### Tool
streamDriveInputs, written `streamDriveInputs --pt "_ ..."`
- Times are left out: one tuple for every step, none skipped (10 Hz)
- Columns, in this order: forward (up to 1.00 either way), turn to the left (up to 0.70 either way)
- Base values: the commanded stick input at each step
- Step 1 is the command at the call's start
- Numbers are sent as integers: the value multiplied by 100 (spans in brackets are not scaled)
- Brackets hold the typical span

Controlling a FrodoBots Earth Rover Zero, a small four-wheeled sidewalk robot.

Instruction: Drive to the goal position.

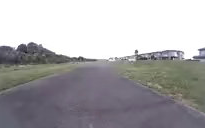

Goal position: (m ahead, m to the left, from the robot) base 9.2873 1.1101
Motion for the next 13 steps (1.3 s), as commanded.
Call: streamDriveInputs --pt "70 0" --pt "70 0" --pt "70 0" --pt "70 0" --pt "70 0" --pt "70 0" --pt "70 0" --pt "70 0" --pt "70 0" --pt "70 5" --pt "70 35" --pt "70 35" --pt "70 19"
